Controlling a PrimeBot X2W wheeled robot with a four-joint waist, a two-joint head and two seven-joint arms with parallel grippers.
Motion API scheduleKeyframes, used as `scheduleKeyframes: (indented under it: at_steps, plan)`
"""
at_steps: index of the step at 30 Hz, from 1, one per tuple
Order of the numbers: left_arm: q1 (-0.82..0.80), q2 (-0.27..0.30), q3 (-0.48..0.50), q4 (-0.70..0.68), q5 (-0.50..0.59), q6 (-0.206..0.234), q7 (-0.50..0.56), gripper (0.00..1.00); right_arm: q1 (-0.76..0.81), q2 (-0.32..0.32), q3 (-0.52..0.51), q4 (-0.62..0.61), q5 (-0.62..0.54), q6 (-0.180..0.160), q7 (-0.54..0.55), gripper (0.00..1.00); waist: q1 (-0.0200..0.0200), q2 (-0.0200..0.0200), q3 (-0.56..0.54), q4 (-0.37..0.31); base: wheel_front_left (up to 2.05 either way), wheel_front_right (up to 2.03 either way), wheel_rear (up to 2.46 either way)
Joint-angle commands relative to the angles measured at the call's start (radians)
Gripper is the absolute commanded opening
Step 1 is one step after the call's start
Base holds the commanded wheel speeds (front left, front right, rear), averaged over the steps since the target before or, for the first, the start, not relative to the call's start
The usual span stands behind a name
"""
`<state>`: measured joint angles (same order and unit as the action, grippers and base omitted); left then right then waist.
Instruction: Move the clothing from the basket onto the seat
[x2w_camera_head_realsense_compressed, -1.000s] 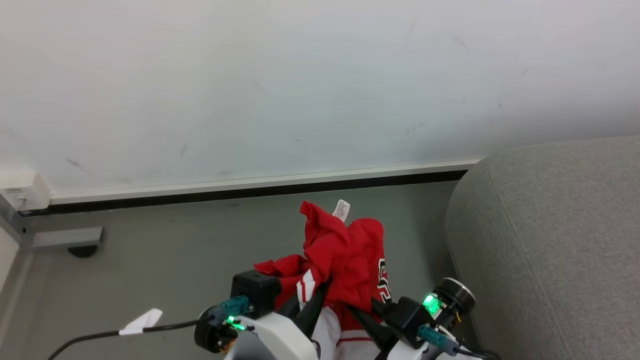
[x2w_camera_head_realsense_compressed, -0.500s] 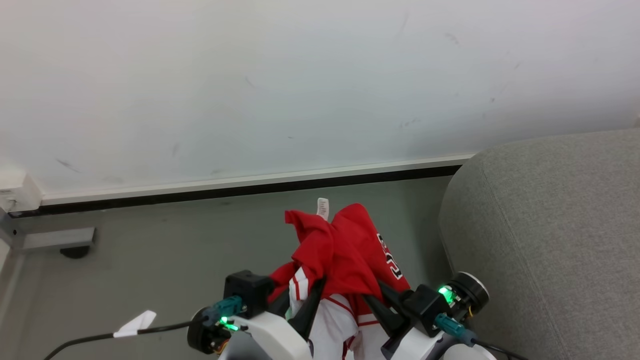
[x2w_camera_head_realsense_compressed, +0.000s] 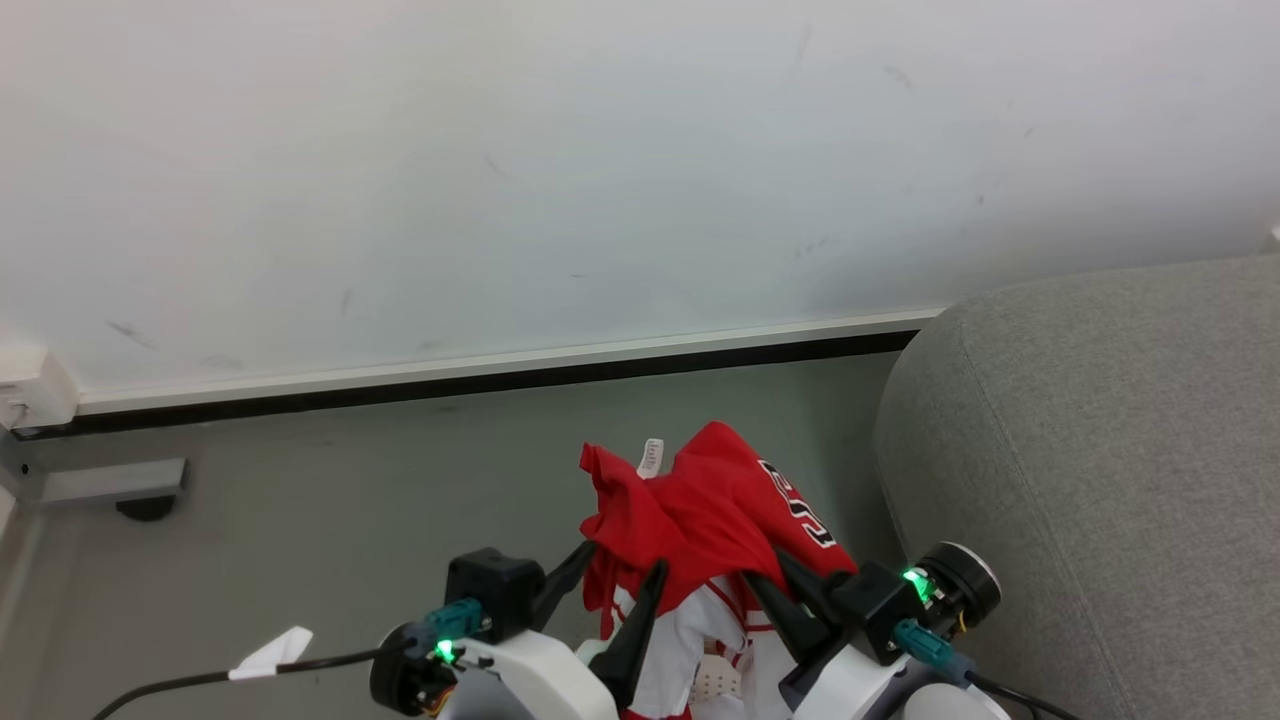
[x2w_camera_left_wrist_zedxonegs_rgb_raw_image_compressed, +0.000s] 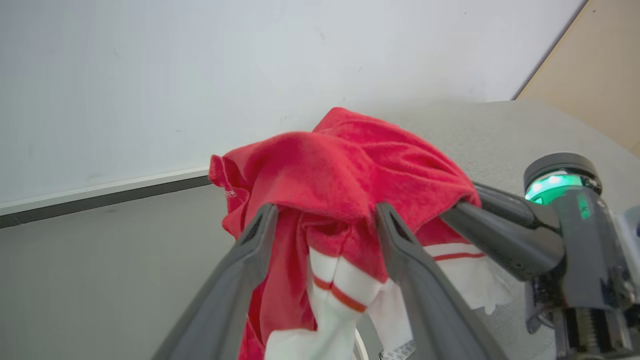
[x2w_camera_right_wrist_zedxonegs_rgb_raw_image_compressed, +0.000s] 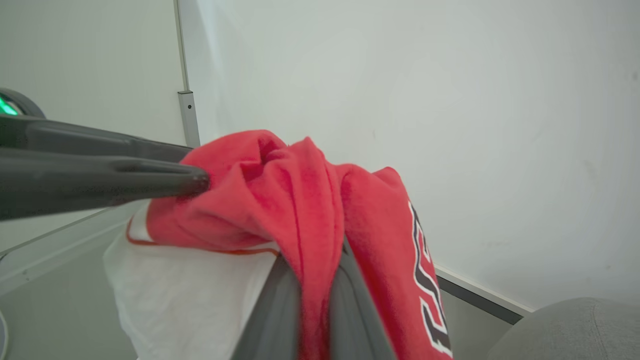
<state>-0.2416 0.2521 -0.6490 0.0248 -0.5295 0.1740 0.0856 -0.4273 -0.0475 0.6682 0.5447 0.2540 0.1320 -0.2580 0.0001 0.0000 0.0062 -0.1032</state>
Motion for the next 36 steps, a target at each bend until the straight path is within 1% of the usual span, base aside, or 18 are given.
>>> scheduleKeyframes:
  at_steps: [1, 13, 21, 26, 36]
  plan:
    - [0.008, 0.006, 0.001, 0.003, -0.013, -0.001, -0.011, 1.00, 0.011, -0.002, -0.012, -0.008, -0.005, -0.002, -0.008, 0.00, -0.0001, 0.0000, -0.001, -0.001, 0.00, 0.00, 0.00]
    - [0.013, 0.009, -0.001, 0.004, -0.013, 0.008, -0.024, 1.00, 0.011, -0.010, -0.121, -0.047, -0.046, -0.002, -0.008, 0.00, -0.0001, 0.0000, -0.007, -0.025, 0.00, 0.00, 0.00]
    - [0.006, 0.008, 0.004, 0.007, -0.008, 0.007, -0.058, 1.00, 0.008, -0.036, -0.172, -0.083, -0.059, -0.002, -0.008, 0.00, -0.0001, 0.0000, -0.001, -0.072, 0.00, 0.00, 0.00]
    - [0.005, 0.012, 0.003, 0.005, -0.004, 0.006, -0.071, 1.00, 0.014, -0.043, -0.190, -0.102, -0.064, -0.002, -0.007, 0.00, -0.0001, 0.0000, 0.006, -0.146, 0.00, 0.00, 0.00]
    - [-0.008, 0.008, -0.010, -0.009, 0.000, 0.005, -0.074, 1.00, 0.023, -0.077, -0.218, -0.136, -0.069, -0.002, -0.006, 0.00, -0.0001, 0.0000, 0.026, -0.365, 0.00, 0.00, 0.00]
